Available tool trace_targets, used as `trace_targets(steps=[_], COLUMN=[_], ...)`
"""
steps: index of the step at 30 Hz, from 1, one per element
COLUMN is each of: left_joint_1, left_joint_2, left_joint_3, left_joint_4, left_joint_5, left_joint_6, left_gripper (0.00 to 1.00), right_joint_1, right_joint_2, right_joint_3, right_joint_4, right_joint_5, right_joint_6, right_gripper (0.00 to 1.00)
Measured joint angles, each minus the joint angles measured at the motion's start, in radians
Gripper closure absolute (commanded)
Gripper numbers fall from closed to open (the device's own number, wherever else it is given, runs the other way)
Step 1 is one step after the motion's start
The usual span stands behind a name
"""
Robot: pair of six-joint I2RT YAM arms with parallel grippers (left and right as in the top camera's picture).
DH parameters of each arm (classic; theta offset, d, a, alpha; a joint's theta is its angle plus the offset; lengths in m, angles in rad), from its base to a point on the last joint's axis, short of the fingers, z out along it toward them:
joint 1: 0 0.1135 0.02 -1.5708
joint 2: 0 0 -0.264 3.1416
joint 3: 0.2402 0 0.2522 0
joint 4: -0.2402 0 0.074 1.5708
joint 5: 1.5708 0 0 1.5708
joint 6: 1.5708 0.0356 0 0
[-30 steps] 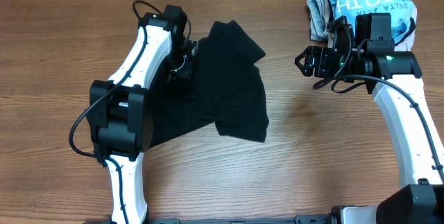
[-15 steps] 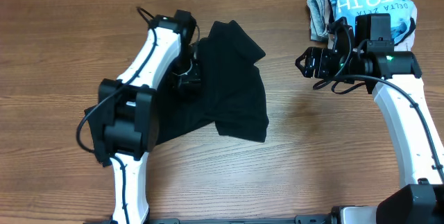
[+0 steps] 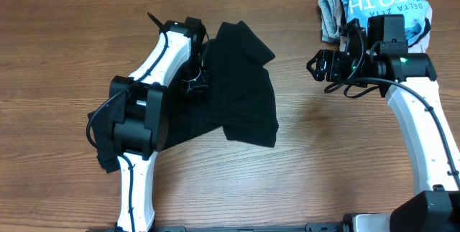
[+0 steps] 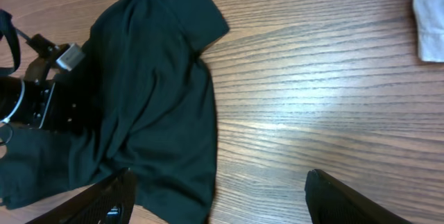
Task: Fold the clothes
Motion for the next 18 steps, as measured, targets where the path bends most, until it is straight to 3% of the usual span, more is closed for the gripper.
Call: trace_targets(steps=[3, 11, 18], left_joint_1=[0.018, 0.076, 0.085], left_joint_2=[0.000, 0.000, 0.000], left_joint_3=[0.002, 0.055, 0.254], left_joint_4=[-0.014, -0.078, -0.129], left_joint_5=[-0.002, -0.008, -0.017], left_joint_6=[0.001, 0.001, 0.019], left_gripper=[0.96, 0.96, 0.96], right_joint_1=[0.000, 0.000, 0.000], right_joint_2=[0.000, 0.001, 0.001], right_joint_3=[0.000, 0.000, 0.000], right_joint_4=[0.000, 0.008, 0.008], right_joint_5=[0.004, 0.008, 0.010], right_joint_6=[0.000, 0.000, 0.000], right_gripper=[0.18, 0.18, 0.18])
